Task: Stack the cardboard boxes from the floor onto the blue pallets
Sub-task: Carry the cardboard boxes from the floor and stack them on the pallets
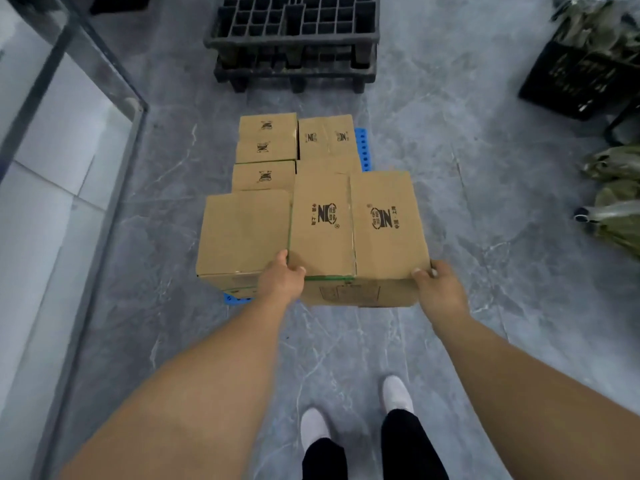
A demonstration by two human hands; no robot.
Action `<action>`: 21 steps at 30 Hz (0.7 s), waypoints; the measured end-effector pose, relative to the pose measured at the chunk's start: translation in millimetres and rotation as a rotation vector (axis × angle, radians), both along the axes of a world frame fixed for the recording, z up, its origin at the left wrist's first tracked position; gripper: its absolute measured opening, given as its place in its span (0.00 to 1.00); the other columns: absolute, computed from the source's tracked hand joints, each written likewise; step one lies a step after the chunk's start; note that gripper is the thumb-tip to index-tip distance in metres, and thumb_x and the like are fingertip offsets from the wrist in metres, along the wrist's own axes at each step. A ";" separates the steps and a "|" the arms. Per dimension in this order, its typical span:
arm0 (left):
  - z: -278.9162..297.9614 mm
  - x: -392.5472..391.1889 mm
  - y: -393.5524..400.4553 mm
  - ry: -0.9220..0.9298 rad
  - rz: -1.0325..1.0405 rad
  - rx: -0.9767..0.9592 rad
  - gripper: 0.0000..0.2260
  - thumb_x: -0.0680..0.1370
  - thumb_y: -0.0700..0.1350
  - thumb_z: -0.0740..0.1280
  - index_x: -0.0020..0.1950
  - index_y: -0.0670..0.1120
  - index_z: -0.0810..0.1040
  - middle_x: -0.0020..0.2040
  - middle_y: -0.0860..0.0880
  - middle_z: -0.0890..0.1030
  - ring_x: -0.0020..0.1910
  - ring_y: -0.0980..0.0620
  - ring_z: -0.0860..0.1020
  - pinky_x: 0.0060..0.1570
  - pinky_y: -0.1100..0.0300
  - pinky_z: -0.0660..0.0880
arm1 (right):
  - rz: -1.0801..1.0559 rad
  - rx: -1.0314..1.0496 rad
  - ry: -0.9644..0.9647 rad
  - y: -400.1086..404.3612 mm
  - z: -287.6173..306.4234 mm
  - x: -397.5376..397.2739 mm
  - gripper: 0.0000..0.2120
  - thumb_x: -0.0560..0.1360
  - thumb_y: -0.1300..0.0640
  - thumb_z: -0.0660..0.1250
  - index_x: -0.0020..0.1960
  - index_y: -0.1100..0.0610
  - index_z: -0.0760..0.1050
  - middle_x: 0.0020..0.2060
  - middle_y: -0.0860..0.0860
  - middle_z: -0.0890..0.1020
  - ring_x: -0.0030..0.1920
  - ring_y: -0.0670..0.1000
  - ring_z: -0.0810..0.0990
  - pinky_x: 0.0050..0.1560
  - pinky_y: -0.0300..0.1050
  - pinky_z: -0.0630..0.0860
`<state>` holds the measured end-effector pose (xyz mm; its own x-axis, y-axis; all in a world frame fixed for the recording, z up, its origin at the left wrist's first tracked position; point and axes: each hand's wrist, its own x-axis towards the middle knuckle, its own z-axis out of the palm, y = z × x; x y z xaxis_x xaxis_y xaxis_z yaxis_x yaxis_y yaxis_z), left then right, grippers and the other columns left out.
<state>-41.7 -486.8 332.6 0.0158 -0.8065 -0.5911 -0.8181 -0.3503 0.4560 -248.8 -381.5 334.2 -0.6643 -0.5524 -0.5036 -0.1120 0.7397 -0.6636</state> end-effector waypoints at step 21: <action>-183.4 -24.4 -91.6 -0.167 0.076 -0.071 0.20 0.78 0.48 0.61 0.69 0.48 0.65 0.65 0.45 0.73 0.62 0.43 0.72 0.63 0.50 0.70 | 0.090 -0.091 -0.123 -105.4 -198.3 -34.3 0.16 0.77 0.54 0.61 0.64 0.54 0.69 0.51 0.48 0.74 0.49 0.49 0.73 0.48 0.43 0.70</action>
